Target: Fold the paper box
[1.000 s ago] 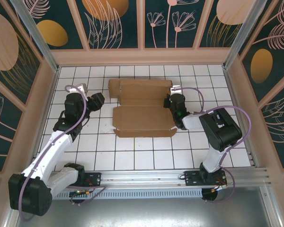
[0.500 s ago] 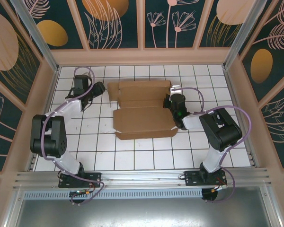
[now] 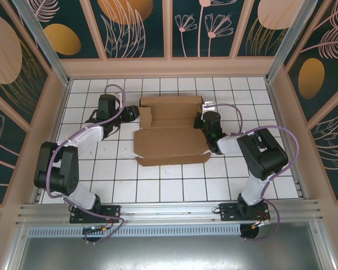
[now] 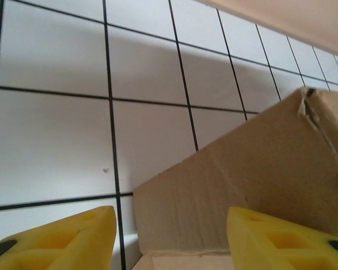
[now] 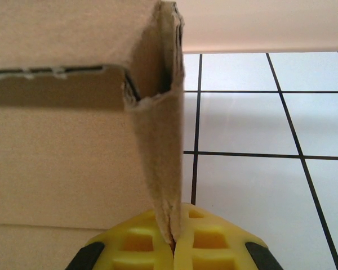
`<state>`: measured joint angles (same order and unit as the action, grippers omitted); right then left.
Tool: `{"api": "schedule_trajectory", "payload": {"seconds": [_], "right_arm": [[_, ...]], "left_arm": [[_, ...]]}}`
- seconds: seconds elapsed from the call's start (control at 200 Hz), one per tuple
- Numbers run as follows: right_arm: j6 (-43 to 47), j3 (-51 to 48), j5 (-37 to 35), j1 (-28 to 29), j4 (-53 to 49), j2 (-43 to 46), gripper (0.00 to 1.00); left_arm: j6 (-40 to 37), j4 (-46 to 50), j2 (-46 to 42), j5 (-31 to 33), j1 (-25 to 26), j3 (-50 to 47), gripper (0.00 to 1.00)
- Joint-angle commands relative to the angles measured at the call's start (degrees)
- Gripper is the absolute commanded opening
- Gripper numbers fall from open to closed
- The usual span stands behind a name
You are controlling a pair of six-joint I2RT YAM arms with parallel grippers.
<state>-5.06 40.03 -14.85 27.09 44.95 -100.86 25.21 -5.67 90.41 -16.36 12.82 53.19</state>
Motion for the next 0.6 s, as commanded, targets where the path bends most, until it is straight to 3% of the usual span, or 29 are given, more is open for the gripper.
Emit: {"api": "schedule_trajectory", "payload": {"seconds": [0.0, 0.24, 0.46, 0.596], "right_arm": [[-1.83, -1.01, 2.62, 0.16, -6.85, -2.13, 0.0], [-1.78, -1.1, 2.46, 0.25, -7.02, -1.79, 0.0], [-1.78, -1.21, 2.37, 0.24, -6.81, -2.0, 0.0], [-1.88, -1.06, 2.56, 0.29, -6.78, -2.13, 0.0]], "left_arm": [[-2.62, 1.02, -1.29, 0.55, 0.43, -0.98, 0.55], [-7.72, 3.45, -1.98, 3.3, 3.22, -0.22, 0.56], [-15.6, 6.89, -3.57, 12.04, 6.65, -0.37, 0.55], [-19.14, 7.25, -3.37, 11.62, 7.4, 0.05, 0.54]]}}
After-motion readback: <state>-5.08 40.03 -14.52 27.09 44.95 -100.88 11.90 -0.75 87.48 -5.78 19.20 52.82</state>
